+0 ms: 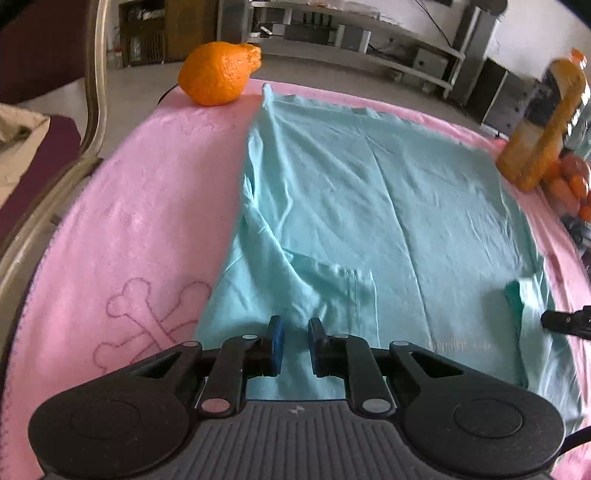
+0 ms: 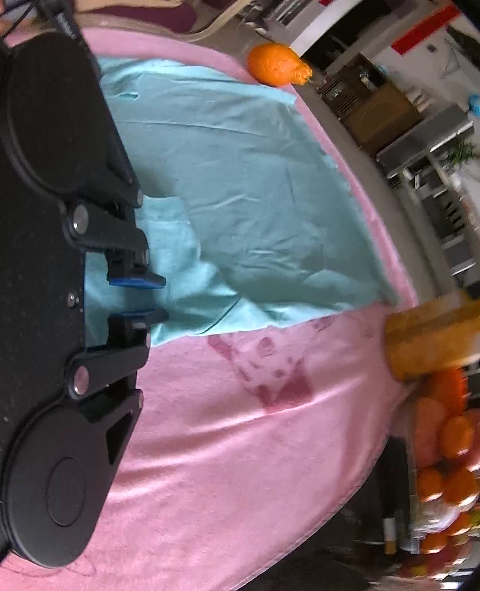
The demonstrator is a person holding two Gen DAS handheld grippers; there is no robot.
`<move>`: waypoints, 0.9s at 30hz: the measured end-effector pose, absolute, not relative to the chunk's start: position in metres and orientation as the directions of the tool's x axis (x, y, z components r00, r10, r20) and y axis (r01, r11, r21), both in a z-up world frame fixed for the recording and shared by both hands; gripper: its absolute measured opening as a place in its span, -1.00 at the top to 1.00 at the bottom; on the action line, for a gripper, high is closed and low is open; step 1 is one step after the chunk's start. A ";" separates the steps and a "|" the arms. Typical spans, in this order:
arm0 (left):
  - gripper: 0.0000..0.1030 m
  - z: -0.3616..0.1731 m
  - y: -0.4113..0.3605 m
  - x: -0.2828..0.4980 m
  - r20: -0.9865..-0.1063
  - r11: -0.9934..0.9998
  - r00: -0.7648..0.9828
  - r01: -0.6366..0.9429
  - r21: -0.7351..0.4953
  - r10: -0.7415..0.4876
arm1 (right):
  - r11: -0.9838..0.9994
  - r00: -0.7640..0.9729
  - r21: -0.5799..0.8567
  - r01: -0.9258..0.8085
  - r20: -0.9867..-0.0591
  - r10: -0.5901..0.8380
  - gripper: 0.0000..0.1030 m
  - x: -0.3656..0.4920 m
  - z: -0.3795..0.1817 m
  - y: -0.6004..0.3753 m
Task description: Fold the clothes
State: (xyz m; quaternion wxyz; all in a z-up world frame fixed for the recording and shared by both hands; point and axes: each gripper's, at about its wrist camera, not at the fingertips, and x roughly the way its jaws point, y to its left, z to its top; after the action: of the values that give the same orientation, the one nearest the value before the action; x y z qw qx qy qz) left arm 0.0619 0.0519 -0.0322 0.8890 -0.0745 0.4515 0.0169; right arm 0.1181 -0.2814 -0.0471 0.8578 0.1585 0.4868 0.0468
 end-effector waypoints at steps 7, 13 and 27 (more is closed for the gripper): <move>0.74 -0.028 0.048 0.024 -0.817 0.978 0.558 -0.045 -0.202 -0.143 | 0.944 0.412 0.293 -0.154 -0.849 0.331 0.75 0.080 -0.039 -0.239; 0.71 -0.013 0.039 -0.008 -0.768 0.958 0.583 0.064 -0.281 -0.265 | 0.910 0.387 0.338 -0.241 -0.826 0.410 0.67 0.047 -0.025 -0.222; 0.76 -0.032 0.040 0.015 -0.812 0.974 0.564 -0.057 -0.220 -0.150 | 0.876 0.491 0.481 0.038 -0.773 0.403 0.66 0.068 -0.044 -0.282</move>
State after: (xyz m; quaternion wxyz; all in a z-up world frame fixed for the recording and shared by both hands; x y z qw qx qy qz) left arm 0.0145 0.0397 -0.0325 0.8773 -0.1109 0.4661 -0.0267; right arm 0.0681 -0.2823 -0.0437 0.8338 0.2239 0.4927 0.1092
